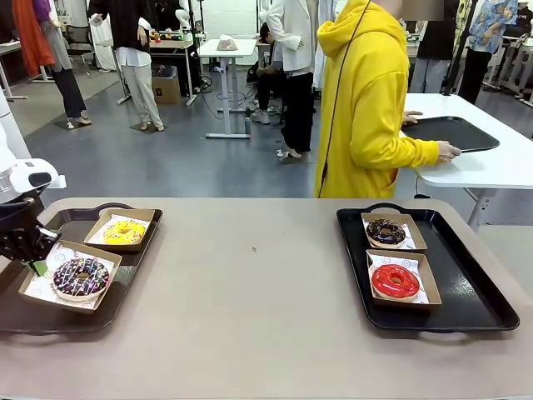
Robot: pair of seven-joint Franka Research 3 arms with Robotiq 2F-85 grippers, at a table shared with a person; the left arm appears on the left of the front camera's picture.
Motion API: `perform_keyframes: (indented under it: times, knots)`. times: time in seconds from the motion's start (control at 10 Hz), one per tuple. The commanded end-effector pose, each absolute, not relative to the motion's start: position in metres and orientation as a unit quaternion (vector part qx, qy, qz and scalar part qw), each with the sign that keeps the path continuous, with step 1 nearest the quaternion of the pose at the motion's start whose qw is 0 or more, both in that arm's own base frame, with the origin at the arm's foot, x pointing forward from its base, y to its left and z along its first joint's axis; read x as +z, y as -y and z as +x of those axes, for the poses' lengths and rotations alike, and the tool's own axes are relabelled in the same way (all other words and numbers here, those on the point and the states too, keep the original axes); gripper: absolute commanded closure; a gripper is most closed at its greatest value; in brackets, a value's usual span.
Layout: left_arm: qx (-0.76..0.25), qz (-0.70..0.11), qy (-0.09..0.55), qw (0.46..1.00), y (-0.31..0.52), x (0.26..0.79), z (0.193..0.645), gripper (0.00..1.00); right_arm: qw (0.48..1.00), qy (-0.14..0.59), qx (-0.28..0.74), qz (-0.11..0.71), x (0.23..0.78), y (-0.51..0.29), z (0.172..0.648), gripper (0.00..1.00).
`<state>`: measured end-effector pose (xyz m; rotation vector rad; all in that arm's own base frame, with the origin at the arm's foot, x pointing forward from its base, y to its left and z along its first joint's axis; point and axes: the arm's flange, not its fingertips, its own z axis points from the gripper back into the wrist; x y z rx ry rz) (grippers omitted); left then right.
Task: Individually package the donuts and arrange them on the tray.
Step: Place the picked Paper togo box on the Handle tray.
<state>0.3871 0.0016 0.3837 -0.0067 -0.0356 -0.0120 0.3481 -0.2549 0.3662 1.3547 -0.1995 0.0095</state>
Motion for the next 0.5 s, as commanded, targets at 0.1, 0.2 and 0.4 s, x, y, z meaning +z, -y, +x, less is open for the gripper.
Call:
perform_keyframes:
  times: [0.1,0.2,0.4]
  knots:
    - [0.013,-0.004,0.033,0.999,0.0032,0.3742,0.4003,0.99,0.775,0.090,0.015,0.625,0.3658,0.2581,0.3461,0.00]
    - [0.011,-0.002,0.033,0.999,0.0051,0.3735,0.4040,0.99,0.775,0.090,0.015,0.625,0.3658,0.2581,0.3461,0.00]
    - [0.009,0.002,0.032,0.999,0.0079,0.3700,0.4055,0.99,0.775,0.090,0.015,0.625,0.3658,0.2581,0.3461,0.00]
